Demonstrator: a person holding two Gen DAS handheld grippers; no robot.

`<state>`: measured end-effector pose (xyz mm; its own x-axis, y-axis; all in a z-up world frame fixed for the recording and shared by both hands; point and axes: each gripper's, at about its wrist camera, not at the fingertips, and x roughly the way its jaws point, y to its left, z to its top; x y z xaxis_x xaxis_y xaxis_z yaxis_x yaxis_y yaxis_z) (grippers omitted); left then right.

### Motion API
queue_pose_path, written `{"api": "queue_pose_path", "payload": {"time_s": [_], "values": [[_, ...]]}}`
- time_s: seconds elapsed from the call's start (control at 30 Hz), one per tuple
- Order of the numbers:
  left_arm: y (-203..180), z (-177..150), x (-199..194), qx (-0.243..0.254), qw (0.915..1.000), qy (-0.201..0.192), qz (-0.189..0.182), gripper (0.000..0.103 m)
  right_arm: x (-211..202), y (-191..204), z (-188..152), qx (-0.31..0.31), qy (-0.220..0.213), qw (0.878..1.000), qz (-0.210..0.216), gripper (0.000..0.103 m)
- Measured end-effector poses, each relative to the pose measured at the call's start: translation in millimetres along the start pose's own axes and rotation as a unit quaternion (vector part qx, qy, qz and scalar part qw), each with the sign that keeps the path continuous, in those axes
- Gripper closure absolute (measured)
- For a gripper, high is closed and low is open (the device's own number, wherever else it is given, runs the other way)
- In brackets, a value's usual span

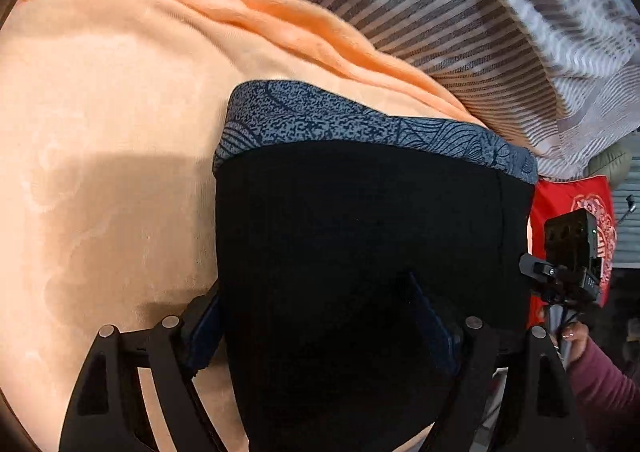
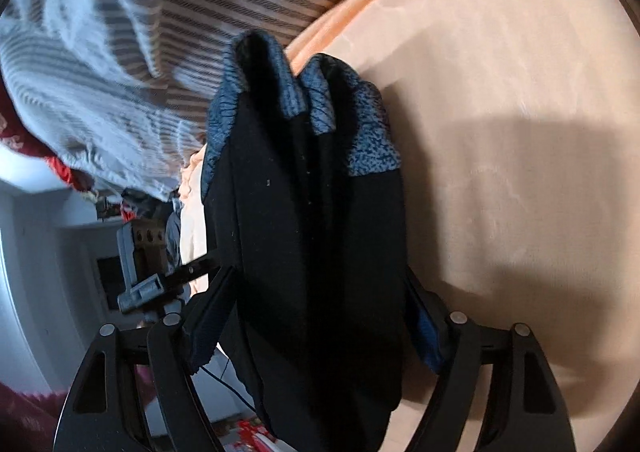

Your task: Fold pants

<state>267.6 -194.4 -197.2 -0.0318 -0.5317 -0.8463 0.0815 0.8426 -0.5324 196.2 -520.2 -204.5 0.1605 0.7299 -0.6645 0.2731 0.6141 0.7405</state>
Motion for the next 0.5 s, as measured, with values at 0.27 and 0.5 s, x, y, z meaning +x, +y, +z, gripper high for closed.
{"api": "queue_pose_path", "payload": {"time_s": [0.27,0.5], "values": [[-34,-21,-38,0.034,0.9986,-0.033,0.024,0.043,-17,14,-16,0.017,-0.025,0.999,0.024,0.055],[-56,-52,-64,0.058,0.9974,-0.03,0.03,0.043,-46,23,-51,0.01,-0.03,0.999,0.035,0.056]]}}
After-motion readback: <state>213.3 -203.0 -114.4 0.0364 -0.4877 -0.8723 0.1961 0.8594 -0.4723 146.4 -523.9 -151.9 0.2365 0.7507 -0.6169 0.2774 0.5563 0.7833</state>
